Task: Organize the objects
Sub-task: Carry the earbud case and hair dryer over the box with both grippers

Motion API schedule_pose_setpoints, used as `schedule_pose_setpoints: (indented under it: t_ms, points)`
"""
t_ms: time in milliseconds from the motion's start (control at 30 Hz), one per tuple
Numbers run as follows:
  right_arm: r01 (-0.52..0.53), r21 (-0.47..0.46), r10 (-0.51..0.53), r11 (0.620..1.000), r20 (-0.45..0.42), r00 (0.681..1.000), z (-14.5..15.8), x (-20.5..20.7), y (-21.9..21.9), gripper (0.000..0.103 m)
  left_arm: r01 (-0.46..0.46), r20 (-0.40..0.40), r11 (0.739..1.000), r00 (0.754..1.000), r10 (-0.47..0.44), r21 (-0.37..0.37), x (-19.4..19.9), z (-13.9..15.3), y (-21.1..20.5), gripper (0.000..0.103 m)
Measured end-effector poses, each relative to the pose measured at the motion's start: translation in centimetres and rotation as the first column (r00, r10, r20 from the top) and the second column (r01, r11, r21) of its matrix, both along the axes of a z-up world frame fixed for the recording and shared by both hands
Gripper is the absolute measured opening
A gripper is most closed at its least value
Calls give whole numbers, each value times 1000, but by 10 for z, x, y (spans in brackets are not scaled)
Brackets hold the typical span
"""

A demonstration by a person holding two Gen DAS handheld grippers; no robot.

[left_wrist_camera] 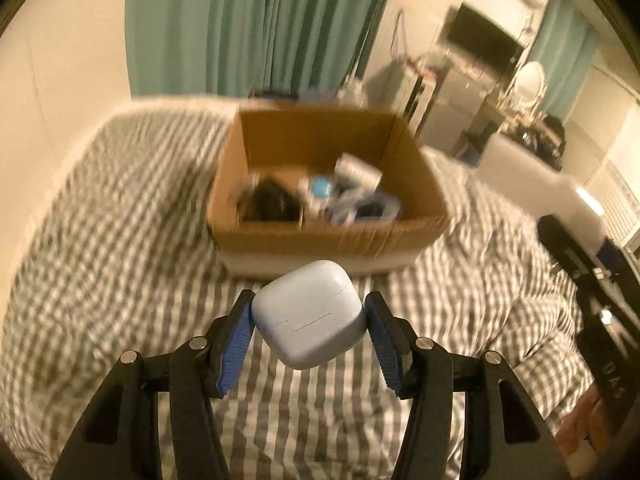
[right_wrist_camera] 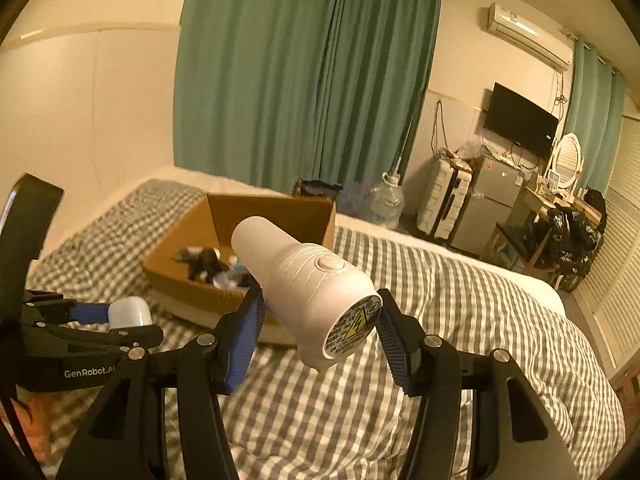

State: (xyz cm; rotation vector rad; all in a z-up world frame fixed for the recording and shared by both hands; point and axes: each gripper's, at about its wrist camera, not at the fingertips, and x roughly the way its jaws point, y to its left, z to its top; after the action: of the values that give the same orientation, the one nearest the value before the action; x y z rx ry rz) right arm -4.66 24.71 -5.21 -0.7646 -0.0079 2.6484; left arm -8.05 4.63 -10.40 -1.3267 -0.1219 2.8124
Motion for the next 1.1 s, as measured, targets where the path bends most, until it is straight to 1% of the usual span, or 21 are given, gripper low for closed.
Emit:
schedule_pose_setpoints:
  t_ms: [100, 233, 333, 433, 533, 667, 867, 1100]
  points:
    - [-1, -4, 1, 1000, -28, 1000, 12, 0, 1, 55, 12, -97, 1000, 995, -13, -18, -2, 23, 8, 57]
    - [2, -14, -3, 1000, -71, 997, 28, -1, 3, 55, 20, -203, 999, 979, -27, -38, -5, 51, 11, 57]
    - [1, -13, -2, 1000, -89, 996, 37, -6, 5, 55, 21, -249, 999, 968, -29, -35, -12, 65, 11, 57]
    - [2, -7, -2, 1000, -98, 995, 44, -14, 7, 55, 16, -270, 999, 962, -28, -43, -24, 73, 10, 57]
    - [-6, -17, 4, 1000, -92, 996, 44, -25, 12, 55, 11, -264, 999, 964, -21, -39, -39, 74, 4, 57]
    - [-17, -21, 16, 1000, -64, 998, 37, -48, 18, 55, 3, -216, 1000, 976, -7, -20, -66, 64, -4, 57]
    - [-28, -63, 28, 998, -2, 1000, 9, -91, 35, 55, -20, -129, 1000, 992, 19, -1, -106, 28, -15, 57]
    - [-38, -111, 46, 993, 69, 997, -32, -132, 52, 55, -25, -68, 999, 997, 23, -28, -139, -12, -23, 57]
